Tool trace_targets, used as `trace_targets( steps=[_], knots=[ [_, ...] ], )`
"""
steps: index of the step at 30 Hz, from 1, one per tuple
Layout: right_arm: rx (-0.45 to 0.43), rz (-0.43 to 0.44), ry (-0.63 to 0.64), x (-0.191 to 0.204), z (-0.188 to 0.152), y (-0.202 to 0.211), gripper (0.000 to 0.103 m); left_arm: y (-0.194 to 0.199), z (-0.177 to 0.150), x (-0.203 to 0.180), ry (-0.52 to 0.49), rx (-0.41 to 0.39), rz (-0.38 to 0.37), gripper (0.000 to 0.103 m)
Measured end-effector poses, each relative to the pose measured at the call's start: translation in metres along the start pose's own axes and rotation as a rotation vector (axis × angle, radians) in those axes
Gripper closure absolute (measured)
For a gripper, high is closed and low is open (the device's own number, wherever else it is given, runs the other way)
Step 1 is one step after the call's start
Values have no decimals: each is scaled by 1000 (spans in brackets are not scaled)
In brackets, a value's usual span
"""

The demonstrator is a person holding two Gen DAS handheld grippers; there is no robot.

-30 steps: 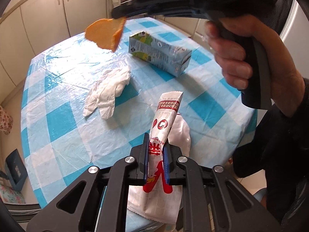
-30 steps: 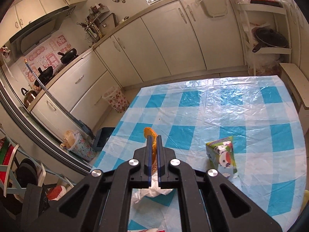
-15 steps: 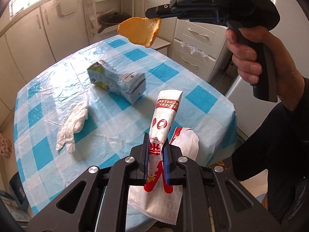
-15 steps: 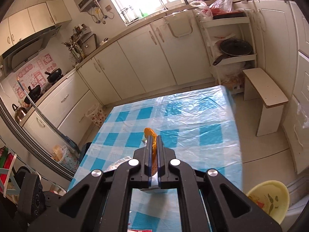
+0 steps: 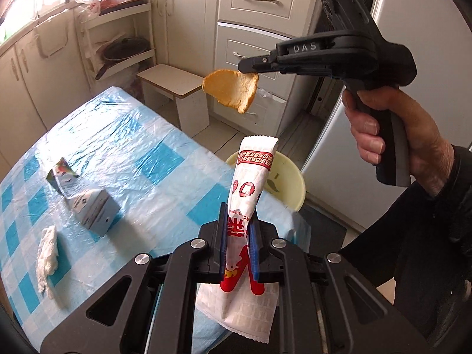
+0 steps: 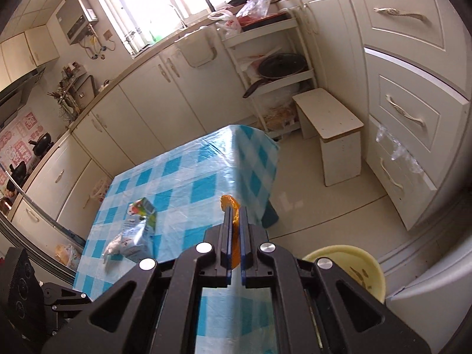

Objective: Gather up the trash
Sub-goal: 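Carry the paper bag and orange peel over the yellow bucket with both grippers, then open both grippers to drop the paper bag and peel into the bucket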

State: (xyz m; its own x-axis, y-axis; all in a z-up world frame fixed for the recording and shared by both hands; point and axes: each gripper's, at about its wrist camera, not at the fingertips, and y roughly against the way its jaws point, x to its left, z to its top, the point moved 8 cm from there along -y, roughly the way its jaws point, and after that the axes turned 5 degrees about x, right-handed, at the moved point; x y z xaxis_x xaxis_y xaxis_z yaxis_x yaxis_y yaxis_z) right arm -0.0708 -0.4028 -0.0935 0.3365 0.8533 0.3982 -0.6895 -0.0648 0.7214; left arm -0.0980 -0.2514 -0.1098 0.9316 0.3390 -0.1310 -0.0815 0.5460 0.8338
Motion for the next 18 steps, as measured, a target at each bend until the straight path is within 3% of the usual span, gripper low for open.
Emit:
trace_targets(
  steps=[11, 18],
  knots=[
    [133, -122, -84, -86, -34, -10, 98, -45, 70, -36, 152, -87, -139, 91],
    [215, -155, -109, -116, -55, -26, 98, -89, 89, -47, 228, -73, -180, 91]
  ],
)
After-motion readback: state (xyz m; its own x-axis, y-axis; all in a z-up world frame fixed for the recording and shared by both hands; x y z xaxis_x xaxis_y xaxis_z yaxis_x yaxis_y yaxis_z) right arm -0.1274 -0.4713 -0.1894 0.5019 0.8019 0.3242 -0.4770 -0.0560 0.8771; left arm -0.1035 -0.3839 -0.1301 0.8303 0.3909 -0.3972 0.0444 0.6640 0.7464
